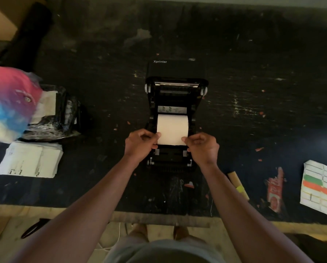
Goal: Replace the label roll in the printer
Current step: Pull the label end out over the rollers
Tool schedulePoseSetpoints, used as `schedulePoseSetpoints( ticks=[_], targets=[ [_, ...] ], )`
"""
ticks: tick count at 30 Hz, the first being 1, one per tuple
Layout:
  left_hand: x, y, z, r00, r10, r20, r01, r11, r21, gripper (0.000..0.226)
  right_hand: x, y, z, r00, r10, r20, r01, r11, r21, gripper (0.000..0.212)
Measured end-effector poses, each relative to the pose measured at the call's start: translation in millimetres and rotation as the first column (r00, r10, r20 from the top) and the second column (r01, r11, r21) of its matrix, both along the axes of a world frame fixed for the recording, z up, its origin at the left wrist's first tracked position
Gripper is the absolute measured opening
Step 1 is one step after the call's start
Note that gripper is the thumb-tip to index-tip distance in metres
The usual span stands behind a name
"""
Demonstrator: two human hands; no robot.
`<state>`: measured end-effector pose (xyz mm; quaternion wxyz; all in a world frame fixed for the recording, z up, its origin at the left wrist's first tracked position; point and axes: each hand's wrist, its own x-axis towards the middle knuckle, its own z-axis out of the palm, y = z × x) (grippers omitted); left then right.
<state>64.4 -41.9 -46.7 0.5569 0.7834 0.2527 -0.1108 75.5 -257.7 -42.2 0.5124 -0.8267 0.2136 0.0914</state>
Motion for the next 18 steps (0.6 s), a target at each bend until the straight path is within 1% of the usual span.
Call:
schedulePoseSetpoints(
  ticks=[2,5,8,11,13,18],
  targets=[
    [0,-1,0,1.000,0.006,-0.006,-0.006,1.000,0.016,0.024,1,2,0,0.999,-0.042,-0.026,0.043,0.999,0.016,0.018],
    [1,-1,0,0.999,0.013,-0.051,-0.012,1.000,0.016,0.028,2,2,0,0.994,-0.054,-0.090,0.060,0.996,0.065,0.015],
    [2,4,-1,0.994,-0.037,-0.100,0.040,0.999,0.024,0.030,5,-2,-1,0.988,-0.051,-0.148,0.063,0.995,0.075,0.014],
    [1,9,-2,0.983,-0.120,-0.139,0.125,0.992,0.032,0.024,7,-7,-2,0.984,-0.009,-0.177,0.021,0.998,0.066,0.015],
    [1,12,-3,0.980,-0.144,-0.141,0.155,0.985,0.076,0.020,8,-10,-3,0.979,0.038,-0.198,-0.022,0.996,0.081,0.016],
    [5,16,-4,0.977,-0.184,-0.106,0.199,0.970,0.143,0.025,14,-17,0,0.967,0.123,-0.221,-0.101,0.989,0.109,0.018]
  ],
)
